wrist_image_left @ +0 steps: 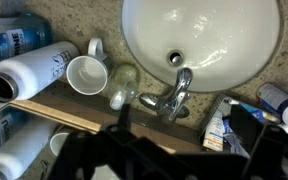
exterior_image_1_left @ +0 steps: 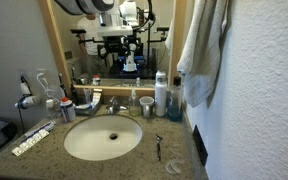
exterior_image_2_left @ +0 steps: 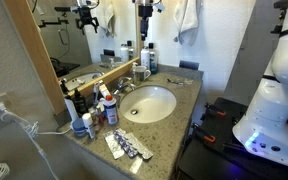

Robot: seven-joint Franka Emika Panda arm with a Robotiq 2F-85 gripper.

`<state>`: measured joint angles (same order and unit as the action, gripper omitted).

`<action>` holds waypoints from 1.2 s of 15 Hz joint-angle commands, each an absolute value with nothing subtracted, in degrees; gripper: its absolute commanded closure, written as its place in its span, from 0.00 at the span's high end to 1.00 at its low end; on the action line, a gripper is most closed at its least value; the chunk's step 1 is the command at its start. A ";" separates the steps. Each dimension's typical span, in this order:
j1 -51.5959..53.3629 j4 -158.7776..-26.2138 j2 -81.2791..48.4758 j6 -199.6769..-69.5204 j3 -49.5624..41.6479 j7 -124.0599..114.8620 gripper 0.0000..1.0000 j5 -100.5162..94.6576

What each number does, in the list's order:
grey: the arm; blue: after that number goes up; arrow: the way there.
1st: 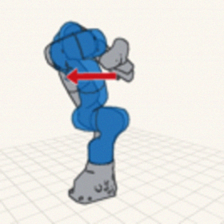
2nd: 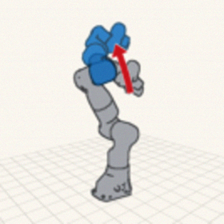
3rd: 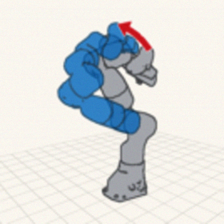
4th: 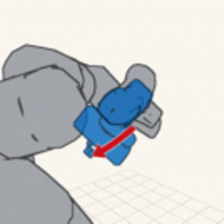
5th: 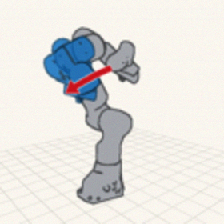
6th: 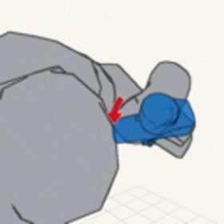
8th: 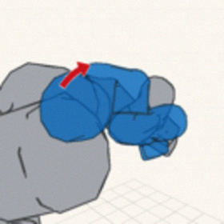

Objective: Press the bottle pump to release some liquid object from the bottle

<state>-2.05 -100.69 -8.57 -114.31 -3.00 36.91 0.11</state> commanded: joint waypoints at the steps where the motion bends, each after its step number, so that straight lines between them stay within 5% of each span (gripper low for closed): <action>1: -3.44 -97.89 -12.71 -117.63 -2.13 36.49 1.00 1.23; 8: -5.36 -97.36 -18.12 -126.41 -1.09 35.78 0.97 4.37; 18: -7.34 -94.37 -23.27 -129.53 0.20 35.42 0.13 5.54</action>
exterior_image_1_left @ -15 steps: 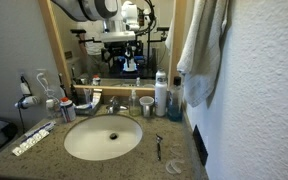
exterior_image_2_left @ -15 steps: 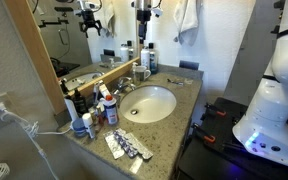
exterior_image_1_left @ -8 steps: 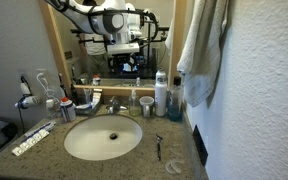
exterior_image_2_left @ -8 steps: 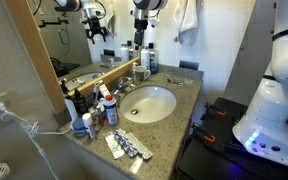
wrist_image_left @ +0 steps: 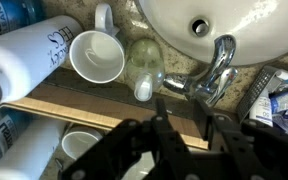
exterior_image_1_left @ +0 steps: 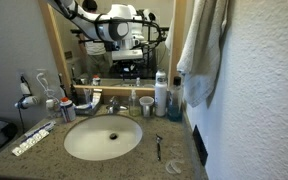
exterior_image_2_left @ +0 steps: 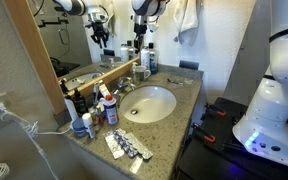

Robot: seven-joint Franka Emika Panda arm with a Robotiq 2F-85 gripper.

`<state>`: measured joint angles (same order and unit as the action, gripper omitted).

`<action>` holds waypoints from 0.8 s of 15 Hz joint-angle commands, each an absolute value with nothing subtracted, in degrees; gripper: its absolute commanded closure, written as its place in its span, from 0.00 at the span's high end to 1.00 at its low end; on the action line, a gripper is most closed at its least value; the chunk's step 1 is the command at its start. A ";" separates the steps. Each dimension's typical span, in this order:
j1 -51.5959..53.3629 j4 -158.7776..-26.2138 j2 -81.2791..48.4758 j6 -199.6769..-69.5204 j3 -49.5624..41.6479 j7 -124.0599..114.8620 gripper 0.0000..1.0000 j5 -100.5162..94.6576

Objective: Press the bottle pump to release some liquid object from the bottle

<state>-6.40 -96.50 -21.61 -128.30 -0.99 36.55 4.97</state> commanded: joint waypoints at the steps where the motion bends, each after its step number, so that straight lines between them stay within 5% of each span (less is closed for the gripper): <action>1: -7.38 -94.04 -23.67 -129.99 0.30 35.27 0.08 5.46; 4: -7.61 -92.99 -25.11 -131.45 0.54 34.63 0.00 5.45; 7: -8.09 -92.24 -26.55 -132.38 0.69 34.24 0.08 5.43; 12: -9.28 -91.03 -28.99 -133.27 1.20 34.70 0.07 5.82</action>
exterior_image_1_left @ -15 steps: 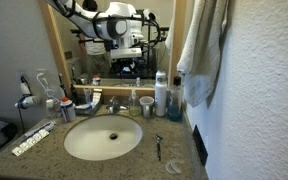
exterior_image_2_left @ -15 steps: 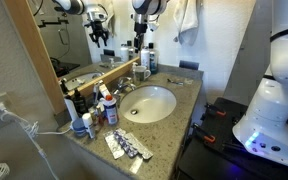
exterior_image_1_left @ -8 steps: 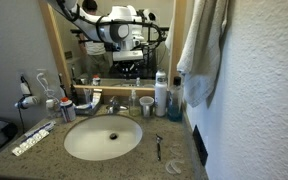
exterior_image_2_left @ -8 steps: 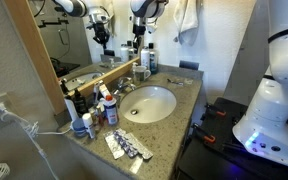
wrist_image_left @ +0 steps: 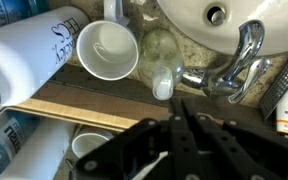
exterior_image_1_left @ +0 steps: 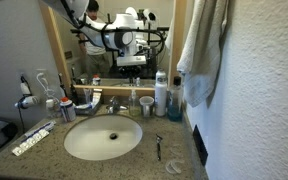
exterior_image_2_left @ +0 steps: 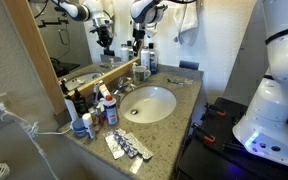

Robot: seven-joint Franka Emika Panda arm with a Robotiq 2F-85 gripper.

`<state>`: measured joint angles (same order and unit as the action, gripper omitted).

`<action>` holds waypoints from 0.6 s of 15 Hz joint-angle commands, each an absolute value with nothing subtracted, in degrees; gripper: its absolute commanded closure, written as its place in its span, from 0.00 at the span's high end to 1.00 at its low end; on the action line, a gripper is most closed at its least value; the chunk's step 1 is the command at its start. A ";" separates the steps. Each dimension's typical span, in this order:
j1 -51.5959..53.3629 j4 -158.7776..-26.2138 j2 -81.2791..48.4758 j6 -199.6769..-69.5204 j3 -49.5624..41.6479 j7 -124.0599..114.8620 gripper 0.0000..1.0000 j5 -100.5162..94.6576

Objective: Press the bottle pump to release some liquid object from the bottle

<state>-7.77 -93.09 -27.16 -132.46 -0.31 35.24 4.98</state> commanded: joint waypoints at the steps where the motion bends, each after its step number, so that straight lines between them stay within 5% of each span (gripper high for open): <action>1: -9.41 -90.62 -29.46 -133.24 1.30 34.65 0.07 5.80; 9: -10.39 -87.90 -33.30 -132.78 2.50 34.45 0.08 5.62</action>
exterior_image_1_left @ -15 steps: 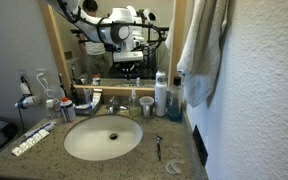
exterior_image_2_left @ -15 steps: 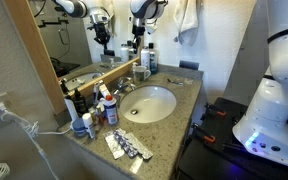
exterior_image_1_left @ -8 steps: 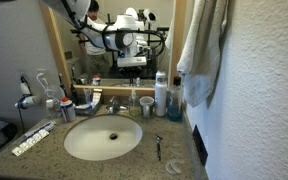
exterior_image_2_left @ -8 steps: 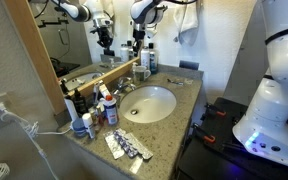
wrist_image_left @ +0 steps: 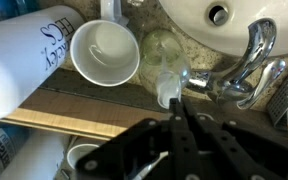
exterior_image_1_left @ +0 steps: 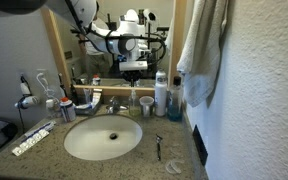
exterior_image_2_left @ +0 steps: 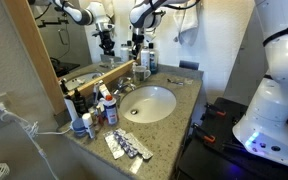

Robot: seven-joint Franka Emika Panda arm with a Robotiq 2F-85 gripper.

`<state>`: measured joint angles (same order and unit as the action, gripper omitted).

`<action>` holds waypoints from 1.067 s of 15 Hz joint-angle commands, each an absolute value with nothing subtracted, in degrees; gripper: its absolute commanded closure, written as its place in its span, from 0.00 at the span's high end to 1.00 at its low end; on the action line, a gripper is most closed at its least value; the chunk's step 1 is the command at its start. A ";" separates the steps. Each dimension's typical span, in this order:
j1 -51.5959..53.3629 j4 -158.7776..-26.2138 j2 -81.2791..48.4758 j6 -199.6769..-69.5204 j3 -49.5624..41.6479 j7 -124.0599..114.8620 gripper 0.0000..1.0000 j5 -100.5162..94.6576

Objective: Press the bottle pump to release some liquid object from the bottle

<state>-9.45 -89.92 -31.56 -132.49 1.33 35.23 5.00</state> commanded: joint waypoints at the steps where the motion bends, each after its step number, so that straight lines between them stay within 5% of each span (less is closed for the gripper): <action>1: -10.40 -87.62 -33.71 -132.73 2.54 34.35 0.08 5.53; 16: -10.78 -86.10 -35.96 -132.78 3.22 33.41 0.07 5.35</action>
